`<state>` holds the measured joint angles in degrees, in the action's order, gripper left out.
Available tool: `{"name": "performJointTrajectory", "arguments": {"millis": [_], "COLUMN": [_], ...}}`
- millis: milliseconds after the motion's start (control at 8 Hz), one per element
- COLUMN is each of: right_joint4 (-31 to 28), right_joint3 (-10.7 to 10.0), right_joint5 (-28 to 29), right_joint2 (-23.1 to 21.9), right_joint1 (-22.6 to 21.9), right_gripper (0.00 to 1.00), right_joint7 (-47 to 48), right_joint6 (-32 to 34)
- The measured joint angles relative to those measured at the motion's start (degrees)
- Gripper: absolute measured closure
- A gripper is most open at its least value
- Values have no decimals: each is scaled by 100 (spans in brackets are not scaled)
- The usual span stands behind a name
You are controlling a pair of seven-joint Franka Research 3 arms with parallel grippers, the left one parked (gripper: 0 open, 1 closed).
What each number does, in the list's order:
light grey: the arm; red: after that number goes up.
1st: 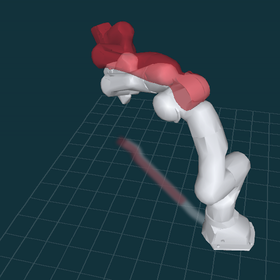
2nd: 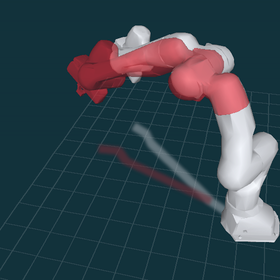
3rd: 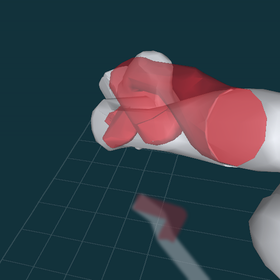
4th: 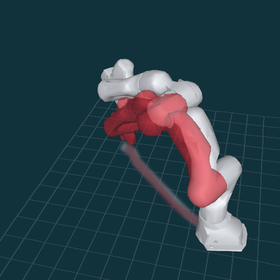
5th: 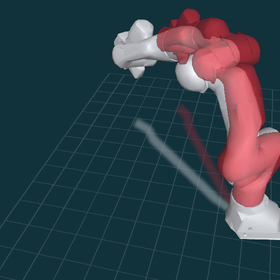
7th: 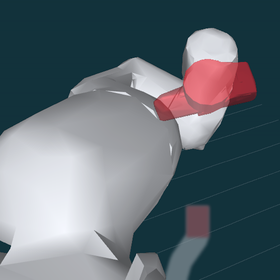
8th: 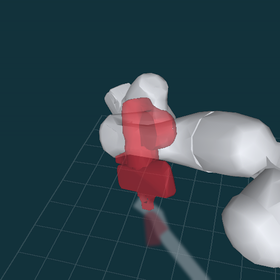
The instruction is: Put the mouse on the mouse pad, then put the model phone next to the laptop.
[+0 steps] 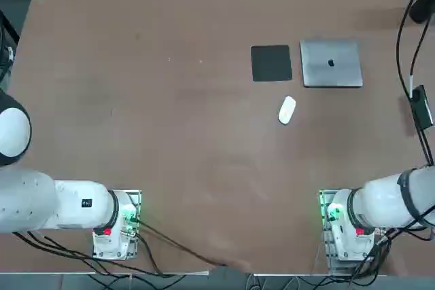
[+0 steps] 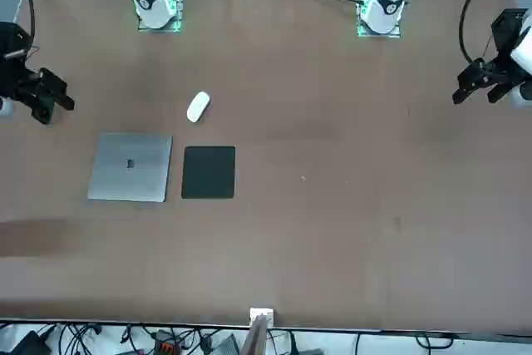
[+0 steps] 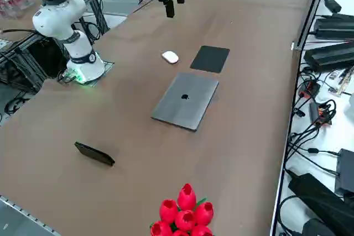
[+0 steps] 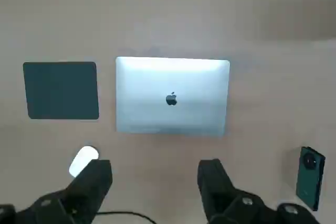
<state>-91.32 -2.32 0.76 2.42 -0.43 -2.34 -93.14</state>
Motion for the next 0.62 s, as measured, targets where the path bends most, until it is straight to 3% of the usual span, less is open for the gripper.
{"name": "performJointTrajectory", "arguments": {"millis": [625], "right_joint4": [0], "right_joint3": [-45], "right_joint5": [0], "right_joint2": [0], "right_joint1": [55], "right_gripper": [0], "right_joint7": [-10], "right_joint6": [183]}}
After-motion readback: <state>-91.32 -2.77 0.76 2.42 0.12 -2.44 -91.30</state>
